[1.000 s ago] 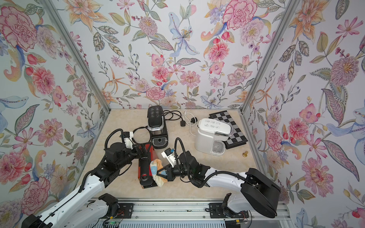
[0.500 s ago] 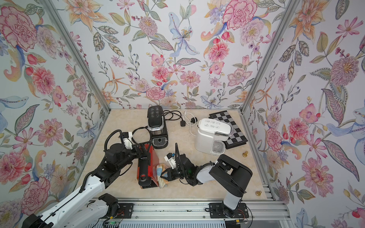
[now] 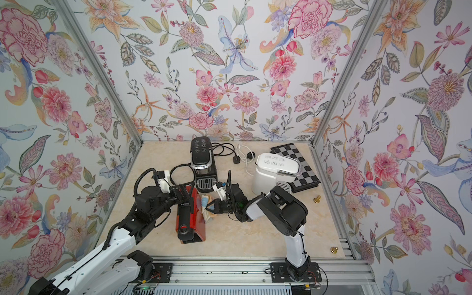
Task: Wipe the surface of a coffee machine
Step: Wipe the dirt from the surface of the coffee machine.
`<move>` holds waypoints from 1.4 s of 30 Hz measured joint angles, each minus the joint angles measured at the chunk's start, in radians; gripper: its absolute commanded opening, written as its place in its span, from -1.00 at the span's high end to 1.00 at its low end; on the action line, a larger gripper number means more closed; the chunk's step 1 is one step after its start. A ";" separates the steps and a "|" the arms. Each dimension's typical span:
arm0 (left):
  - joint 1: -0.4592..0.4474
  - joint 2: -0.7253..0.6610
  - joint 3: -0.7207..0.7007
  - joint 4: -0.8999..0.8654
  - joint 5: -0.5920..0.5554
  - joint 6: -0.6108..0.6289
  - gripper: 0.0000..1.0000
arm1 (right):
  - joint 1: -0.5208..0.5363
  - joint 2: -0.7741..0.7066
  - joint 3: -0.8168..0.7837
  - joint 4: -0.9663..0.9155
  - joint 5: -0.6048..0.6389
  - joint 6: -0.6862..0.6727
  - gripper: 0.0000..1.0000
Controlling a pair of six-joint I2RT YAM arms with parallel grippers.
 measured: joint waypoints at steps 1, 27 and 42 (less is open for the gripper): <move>0.000 0.000 0.000 0.000 -0.002 0.000 -0.98 | -0.003 0.000 0.015 -0.018 0.000 -0.010 1.00; 0.005 -0.005 -0.024 0.090 -0.016 -0.037 -0.98 | 0.100 -0.352 0.211 -0.449 0.083 -0.319 1.00; 0.054 -0.007 0.043 0.072 0.081 -0.053 -0.98 | 0.324 -0.595 0.084 -0.625 0.143 -0.399 1.00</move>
